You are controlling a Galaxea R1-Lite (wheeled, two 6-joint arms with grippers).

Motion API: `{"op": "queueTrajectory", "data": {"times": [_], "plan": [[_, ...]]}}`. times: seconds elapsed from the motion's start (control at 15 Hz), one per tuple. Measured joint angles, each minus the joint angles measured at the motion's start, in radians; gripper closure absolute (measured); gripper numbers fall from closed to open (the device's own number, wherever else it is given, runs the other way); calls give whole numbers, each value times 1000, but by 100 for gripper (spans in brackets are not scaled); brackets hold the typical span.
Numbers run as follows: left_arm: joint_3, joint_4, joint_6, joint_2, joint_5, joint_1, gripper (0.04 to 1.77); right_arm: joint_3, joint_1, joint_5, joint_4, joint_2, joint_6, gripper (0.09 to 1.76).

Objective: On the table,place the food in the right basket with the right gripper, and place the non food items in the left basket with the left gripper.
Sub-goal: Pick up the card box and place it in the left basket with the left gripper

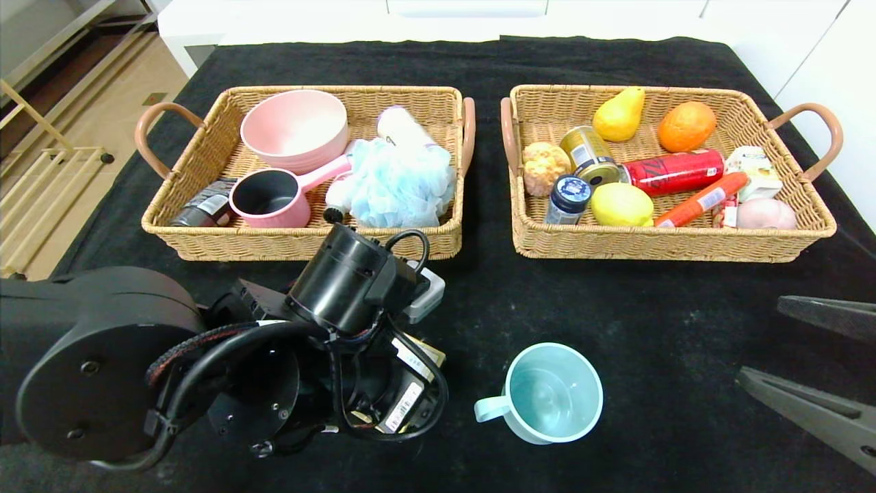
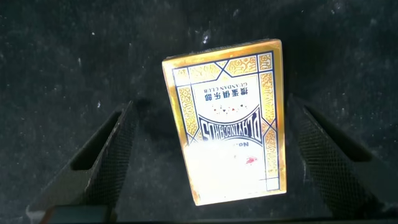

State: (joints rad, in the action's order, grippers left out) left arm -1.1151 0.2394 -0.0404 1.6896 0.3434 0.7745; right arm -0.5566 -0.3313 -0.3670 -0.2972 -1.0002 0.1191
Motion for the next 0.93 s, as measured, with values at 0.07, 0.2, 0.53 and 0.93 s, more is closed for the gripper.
{"op": "queueTrajectory", "data": {"times": [0.07,0.2,0.53,0.93], "plan": [[0,0,0,1,0,0,10,1,0,0,0,-1,0,14],[-1,0,0,5,0,0,10,1,0,0,0,-3,-1,14],[-4,9,-5,11,2,7,72,2,1,0,0,-7,1,14],[-3,9,-4,16,3,8,77,3,0,0,0,-9,1,14]]}}
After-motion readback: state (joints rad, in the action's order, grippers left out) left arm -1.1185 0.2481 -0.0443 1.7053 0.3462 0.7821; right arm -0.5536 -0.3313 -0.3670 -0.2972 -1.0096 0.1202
